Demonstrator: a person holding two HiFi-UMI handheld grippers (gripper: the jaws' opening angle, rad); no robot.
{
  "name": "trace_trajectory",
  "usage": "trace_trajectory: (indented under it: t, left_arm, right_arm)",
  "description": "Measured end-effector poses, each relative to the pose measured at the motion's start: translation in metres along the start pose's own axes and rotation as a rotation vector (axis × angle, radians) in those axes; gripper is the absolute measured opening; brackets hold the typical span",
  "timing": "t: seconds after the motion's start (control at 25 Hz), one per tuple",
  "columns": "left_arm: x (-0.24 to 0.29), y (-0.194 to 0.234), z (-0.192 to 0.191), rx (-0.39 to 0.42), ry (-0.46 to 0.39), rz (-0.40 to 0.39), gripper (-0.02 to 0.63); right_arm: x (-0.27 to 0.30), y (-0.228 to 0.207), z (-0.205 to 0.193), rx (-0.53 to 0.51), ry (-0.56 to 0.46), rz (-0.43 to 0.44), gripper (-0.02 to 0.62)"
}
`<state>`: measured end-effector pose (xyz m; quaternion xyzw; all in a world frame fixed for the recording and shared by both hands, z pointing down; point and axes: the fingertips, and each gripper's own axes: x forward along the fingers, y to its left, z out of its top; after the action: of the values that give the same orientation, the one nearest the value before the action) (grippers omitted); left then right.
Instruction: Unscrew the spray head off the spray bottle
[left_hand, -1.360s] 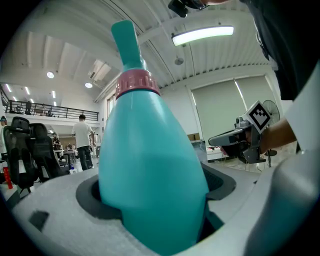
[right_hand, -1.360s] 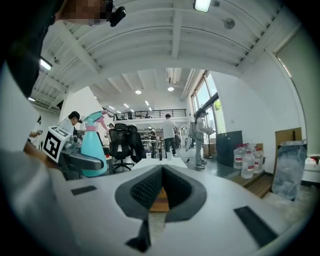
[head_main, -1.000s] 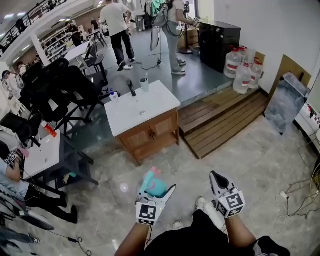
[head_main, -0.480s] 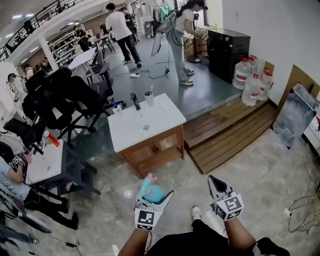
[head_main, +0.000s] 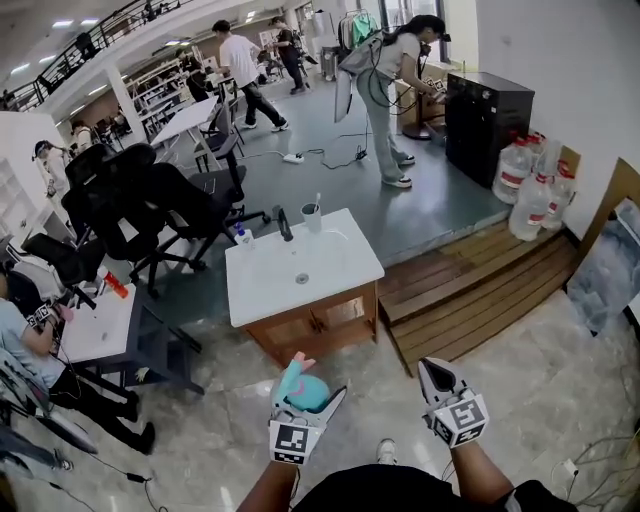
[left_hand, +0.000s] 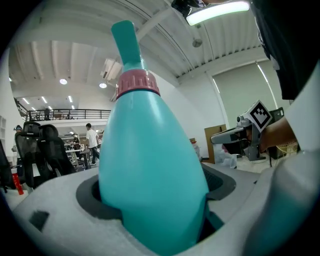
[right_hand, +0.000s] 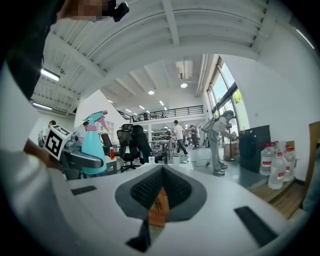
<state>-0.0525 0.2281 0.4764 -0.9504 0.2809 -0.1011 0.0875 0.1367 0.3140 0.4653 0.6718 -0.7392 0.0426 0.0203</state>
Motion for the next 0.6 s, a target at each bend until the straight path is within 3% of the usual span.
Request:
trace_trajectory:
  t: [0.28, 0.6]
  left_arm:
    - [0.038, 0.011, -0.006, -0.017, 0.032, 0.066, 0.474]
    - [0.061, 0.031, -0.019, -0.039, 0.052, 0.127, 0.474]
  right_arm:
    - [0.035, -0.042, -0.002, -0.013, 0.017, 0.074, 0.005]
    - [0.077, -0.056, -0.005, -0.036, 0.028, 0.157, 0.005]
